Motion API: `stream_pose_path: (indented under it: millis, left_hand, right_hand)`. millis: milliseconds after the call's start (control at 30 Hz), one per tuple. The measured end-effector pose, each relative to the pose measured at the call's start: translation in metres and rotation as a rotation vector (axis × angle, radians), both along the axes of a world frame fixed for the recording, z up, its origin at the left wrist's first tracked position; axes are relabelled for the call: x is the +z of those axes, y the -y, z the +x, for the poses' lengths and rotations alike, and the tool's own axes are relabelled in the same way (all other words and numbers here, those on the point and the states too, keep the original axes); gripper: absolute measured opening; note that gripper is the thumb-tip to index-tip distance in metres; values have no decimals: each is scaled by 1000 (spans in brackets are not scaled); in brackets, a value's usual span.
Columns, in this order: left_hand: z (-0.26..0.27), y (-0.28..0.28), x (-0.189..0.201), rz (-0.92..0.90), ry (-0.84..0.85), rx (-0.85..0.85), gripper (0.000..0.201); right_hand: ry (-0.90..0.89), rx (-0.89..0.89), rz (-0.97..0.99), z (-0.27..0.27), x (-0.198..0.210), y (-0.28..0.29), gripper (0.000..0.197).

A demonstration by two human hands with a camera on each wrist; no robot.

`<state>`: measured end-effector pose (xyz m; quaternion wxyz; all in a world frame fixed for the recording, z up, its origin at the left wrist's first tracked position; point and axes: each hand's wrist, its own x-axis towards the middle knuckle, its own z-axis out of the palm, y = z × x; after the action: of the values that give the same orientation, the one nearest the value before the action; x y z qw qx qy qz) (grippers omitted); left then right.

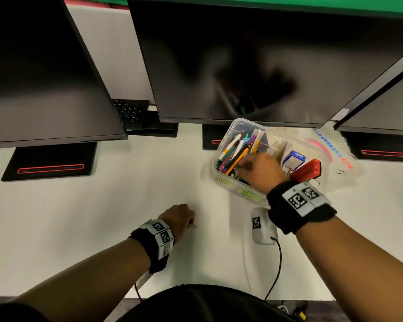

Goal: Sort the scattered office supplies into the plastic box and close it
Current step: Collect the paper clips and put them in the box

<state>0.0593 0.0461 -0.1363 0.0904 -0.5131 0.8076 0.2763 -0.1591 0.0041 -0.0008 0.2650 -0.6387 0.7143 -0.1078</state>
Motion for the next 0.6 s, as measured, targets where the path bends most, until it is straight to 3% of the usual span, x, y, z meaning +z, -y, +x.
stream_pose_path:
  millis: [133, 233, 433, 600]
  left_hand:
    - [4, 0, 3, 7, 29, -38, 16]
    - [3, -1, 4, 22, 64, -29, 14]
    - [9, -5, 13, 56, 84, -19, 14]
    - [39, 19, 55, -83, -84, 286, 19]
  right_hand:
    - [-67, 190, -37, 9, -19, -25, 28]
    - [-79, 184, -88, 10, -30, -32, 37]
    - [-63, 221, -120, 14, -33, -36, 33]
    - [-20, 318, -134, 26, -39, -41, 31]
